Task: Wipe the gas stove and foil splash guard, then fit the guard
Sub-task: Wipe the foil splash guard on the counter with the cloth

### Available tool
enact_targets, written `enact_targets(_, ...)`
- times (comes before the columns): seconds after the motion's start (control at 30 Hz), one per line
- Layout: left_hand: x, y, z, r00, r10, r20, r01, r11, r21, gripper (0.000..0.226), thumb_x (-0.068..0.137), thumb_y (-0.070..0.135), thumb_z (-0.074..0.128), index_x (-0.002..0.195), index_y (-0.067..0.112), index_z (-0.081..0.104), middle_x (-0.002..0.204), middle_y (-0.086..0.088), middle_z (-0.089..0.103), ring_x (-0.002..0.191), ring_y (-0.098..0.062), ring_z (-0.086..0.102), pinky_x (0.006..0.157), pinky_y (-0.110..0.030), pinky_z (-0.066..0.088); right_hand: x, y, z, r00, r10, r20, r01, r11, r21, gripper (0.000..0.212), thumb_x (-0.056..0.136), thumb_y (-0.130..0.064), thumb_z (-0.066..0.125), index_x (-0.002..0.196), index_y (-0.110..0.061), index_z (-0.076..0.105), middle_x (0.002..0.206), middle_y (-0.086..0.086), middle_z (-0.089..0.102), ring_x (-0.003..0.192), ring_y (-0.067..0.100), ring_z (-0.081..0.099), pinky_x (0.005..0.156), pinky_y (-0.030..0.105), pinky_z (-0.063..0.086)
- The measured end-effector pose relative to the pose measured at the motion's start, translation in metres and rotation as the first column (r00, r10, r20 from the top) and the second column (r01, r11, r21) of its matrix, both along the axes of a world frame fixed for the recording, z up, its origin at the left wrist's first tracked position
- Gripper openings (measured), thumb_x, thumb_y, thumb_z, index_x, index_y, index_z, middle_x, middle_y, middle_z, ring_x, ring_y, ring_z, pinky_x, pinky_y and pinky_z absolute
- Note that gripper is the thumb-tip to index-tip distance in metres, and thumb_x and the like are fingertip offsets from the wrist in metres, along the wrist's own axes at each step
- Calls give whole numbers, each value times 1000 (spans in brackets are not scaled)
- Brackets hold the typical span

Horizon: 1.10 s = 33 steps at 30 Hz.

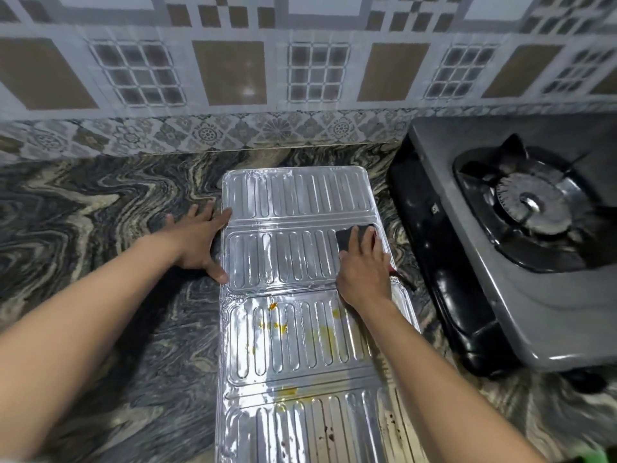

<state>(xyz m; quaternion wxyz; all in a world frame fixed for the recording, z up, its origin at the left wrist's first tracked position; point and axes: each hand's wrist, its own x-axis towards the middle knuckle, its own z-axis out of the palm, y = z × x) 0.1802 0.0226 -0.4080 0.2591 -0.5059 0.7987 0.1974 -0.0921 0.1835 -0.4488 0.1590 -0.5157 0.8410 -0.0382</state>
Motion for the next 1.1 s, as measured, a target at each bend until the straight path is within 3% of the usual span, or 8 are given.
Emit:
enact_targets(0.13, 5, 27, 6, 993, -62, -102, 58, 998, -40, 118, 74, 73, 67, 157, 37, -9, 163, 0, -26, 152, -27, -17, 118, -67, 2, -9, -6, 5, 999, 32, -10, -32, 999, 14, 61, 104, -38, 31, 157, -20, 8, 165, 8, 3, 150, 34, 3, 114, 66, 6)
enact_targets(0.2, 10, 47, 5, 992, -115, -55, 115, 993, -8, 129, 61, 88, 61, 155, 39, -12, 160, 5, -29, 151, -25, -21, 116, -67, -6, -12, -11, 6, 998, 59, -8, -59, 998, -1, 59, 103, -34, 36, 157, -20, 14, 165, 10, 9, 149, 35, 9, 114, 63, 12)
enact_targets(0.3, 16, 71, -3, 991, -133, 26, 132, 991, 31, 150, 41, 96, 61, 153, 38, -20, 156, 8, -34, 151, -26, -22, 115, -70, -7, -15, -17, 7, 994, 113, -13, -113, 992, -60, 61, 99, -14, 47, 155, -15, 23, 162, 16, 17, 147, 34, 18, 117, 47, 25)
enact_targets(0.4, 13, 73, -4, 993, -108, 41, 107, 994, 12, 151, 43, 92, 66, 153, 36, -22, 158, 7, -33, 151, -27, -22, 115, -71, -6, -19, -22, 15, 990, 137, -26, -138, 989, -54, 62, 94, -4, 52, 151, -16, 32, 158, 13, 27, 143, 31, 30, 104, 45, 40)
enact_targets(0.47, 9, 75, 0, 993, -104, 58, 103, 995, 13, 150, 46, 89, 68, 153, 36, -24, 159, 7, -32, 151, -28, -22, 115, -70, -7, -23, -25, 28, 978, 195, -77, -196, 981, -2, 51, 92, -6, 54, 141, -16, 43, 144, 13, 41, 129, 35, 47, 93, 46, 46)
enact_targets(0.67, 5, 76, 2, 992, -85, 88, 84, 996, 15, 149, 51, 85, 71, 152, 36, -26, 160, 7, -33, 151, -29, -22, 112, -70, -8, -33, -37, 67, 956, 293, -22, -279, 929, 242, 41, 88, -7, 51, 126, -19, 61, 129, 11, 60, 116, 35, 58, 90, 36, 48)
enact_targets(0.97, 4, 77, 3, 994, -61, 86, 58, 997, 42, 150, 50, 83, 74, 152, 37, -26, 158, 7, -35, 150, -29, -23, 113, -70, -8, -46, -60, 94, 952, 305, -26, -297, 941, 161, 44, 90, -11, 50, 132, -23, 57, 126, 15, 63, 110, 38, 60, 84, 36, 51)
enact_targets(1.1, 3, 77, 3, 994, -59, 93, 55, 997, 47, 150, 50, 83, 74, 151, 37, -27, 158, 8, -35, 150, -29, -24, 113, -70, -8, -33, -28, 74, 956, 291, 18, -287, 927, 241, 38, 93, -9, 51, 129, -17, 57, 128, 12, 61, 110, 34, 61, 85, 36, 50)
